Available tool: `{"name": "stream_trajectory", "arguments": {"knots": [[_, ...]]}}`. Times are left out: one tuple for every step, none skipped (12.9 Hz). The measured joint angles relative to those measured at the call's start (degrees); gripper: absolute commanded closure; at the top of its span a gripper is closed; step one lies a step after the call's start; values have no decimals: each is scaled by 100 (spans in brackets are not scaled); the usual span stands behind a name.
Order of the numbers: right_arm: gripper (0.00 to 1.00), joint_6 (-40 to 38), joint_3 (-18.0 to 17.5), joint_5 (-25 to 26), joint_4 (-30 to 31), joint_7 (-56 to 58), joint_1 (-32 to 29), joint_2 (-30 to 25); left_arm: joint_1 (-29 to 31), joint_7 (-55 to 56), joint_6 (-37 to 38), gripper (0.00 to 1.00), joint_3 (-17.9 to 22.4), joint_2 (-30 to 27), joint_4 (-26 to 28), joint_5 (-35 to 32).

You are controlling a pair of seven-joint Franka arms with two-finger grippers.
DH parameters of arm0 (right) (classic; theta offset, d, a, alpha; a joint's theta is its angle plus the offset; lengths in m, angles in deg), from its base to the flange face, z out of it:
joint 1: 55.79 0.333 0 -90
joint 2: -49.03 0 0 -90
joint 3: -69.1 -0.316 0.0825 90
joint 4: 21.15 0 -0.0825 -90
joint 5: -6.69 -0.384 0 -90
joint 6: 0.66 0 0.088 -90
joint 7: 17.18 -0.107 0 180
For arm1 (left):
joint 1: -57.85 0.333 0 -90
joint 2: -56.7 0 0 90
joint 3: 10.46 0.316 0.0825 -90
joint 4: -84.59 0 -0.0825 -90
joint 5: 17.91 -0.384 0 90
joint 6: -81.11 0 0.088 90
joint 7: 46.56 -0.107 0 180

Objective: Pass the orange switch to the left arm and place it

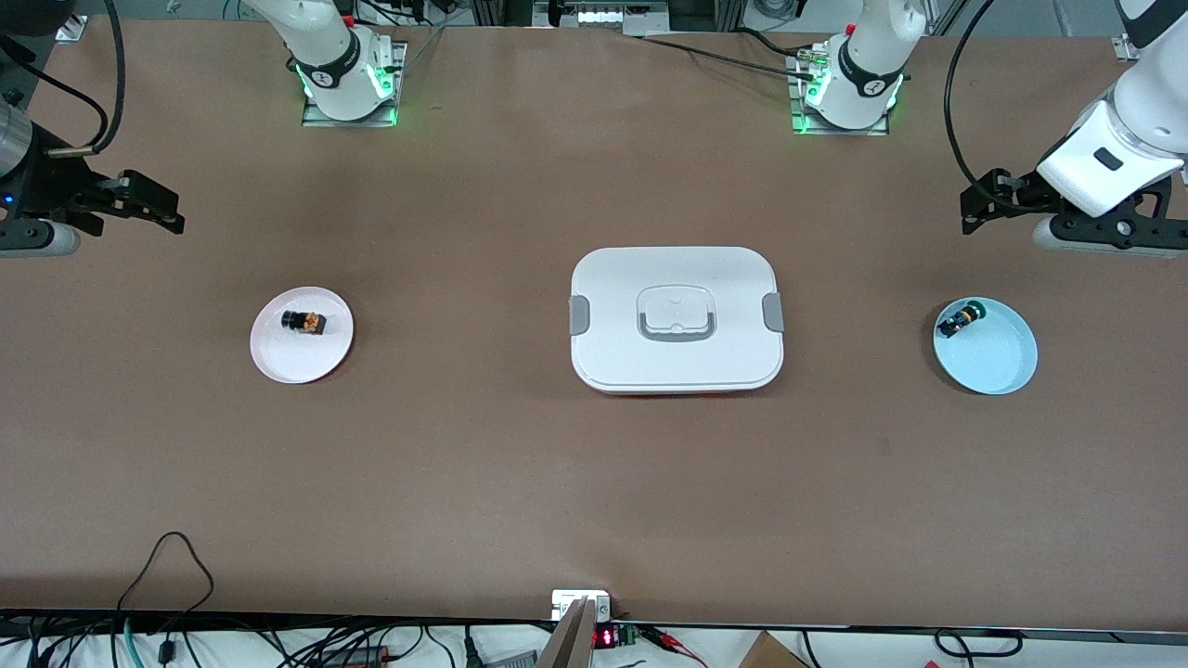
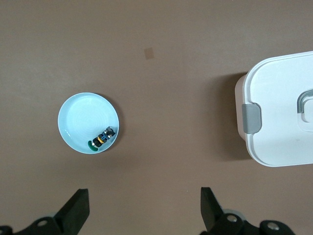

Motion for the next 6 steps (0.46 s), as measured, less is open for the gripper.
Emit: {"name": "stream_trajectory", "arguments": {"knots": [[0,-38,0,0,0,0,0,0,0,0,0,0,0,0,0,0],[0,-124,0,0,0,0,0,0,0,0,0,0,0,0,0,0],[0,-158,0,0,0,0,0,0,1,0,0,0,0,0,0,0],[0,-165,0,0,0,0,0,0,2,0,0,0,1,0,0,0],[0,-165,0,0,0,0,0,0,2,0,0,0,1,0,0,0],[0,-165,0,0,4,0,0,8,2,0,0,0,1,0,0,0]]}}
